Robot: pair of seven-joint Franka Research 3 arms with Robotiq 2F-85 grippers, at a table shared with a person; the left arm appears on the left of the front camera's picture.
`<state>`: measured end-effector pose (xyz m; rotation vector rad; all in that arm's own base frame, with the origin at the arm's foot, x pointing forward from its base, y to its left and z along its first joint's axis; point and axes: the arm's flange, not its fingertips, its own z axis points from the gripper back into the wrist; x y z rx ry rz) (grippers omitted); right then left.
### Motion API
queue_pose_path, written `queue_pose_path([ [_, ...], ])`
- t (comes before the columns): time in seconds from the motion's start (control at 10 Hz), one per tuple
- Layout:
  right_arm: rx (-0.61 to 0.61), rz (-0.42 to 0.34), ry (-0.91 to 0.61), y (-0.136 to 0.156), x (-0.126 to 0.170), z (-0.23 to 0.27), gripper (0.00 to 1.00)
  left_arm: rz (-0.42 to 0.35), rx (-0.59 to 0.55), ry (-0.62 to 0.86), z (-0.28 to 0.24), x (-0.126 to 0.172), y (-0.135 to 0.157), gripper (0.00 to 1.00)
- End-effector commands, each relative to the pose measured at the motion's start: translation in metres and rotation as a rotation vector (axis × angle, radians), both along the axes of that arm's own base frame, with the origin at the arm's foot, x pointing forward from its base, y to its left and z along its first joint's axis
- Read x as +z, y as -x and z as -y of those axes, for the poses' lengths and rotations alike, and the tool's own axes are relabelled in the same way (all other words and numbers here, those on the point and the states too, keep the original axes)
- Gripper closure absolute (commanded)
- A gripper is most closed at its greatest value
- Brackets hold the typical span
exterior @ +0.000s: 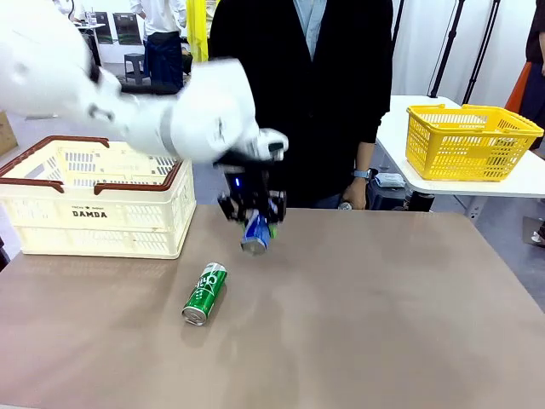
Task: Place the drinks into the Shopping basket.
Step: Pick up one drink and place it into the Shopping basket.
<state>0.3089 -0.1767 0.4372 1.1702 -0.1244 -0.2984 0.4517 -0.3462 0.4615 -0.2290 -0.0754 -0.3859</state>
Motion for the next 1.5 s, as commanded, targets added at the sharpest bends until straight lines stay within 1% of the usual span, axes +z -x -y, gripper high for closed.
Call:
queue_pose_path([
  [0.0, 0.005, -0.012, 0.002, 0.001, 0.005, 0.001, 0.00, 0.012, -0.039, 0.013, -0.059, 0.082, 0.008, 1.00],
  [0.1, 0.005, -0.012, 0.002, 0.001, 0.005, 0.001, 0.00, 0.022, 0.010, -0.005, -0.095, 0.103, 0.006, 1.00],
  [0.2, 0.005, -0.012, 0.002, 0.001, 0.005, 0.001, 0.00, 0.037, 0.141, -0.025, -0.145, 0.116, -0.001, 1.00],
  [0.3, 0.005, -0.012, 0.002, 0.001, 0.005, 0.001, 0.00, 0.065, 0.260, 0.008, -0.196, 0.118, -0.001, 1.00],
  [0.4, 0.005, -0.012, 0.002, 0.001, 0.005, 0.001, 0.00, 0.153, 0.465, -0.021, -0.243, 0.114, 0.005, 1.00],
  [0.5, 0.005, -0.012, 0.002, 0.001, 0.005, 0.001, 0.00, 0.158, 0.584, 0.037, -0.276, 0.109, 0.010, 1.00],
  [0.6, 0.005, -0.012, 0.002, 0.001, 0.005, 0.001, 0.00, 0.153, 0.646, 0.071, -0.298, 0.096, 0.008, 1.00],
  [0.8, 0.005, -0.012, 0.002, 0.001, 0.005, 0.001, 0.00, 0.125, 0.676, 0.128, -0.321, 0.076, 0.001, 1.00],
  [0.9, 0.005, -0.012, 0.002, 0.001, 0.005, 0.001, 0.00, 0.035, 0.696, 0.205, -0.319, 0.078, -0.001, 1.00],
  [1.0, 0.005, -0.012, 0.002, 0.001, 0.005, 0.001, 0.00, 0.114, 0.676, 0.078, -0.338, 0.078, 0.000, 1.00],
  [1.3, 0.005, -0.012, 0.002, 0.001, 0.005, 0.001, 0.00, 0.114, 0.676, 0.078, -0.338, 0.078, 0.000, 1.00],
  [1.4, 0.005, -0.012, 0.002, 0.001, 0.005, 0.001, 0.00, 0.090, 0.680, 0.097, -0.333, 0.070, -0.002, 1.00],
])
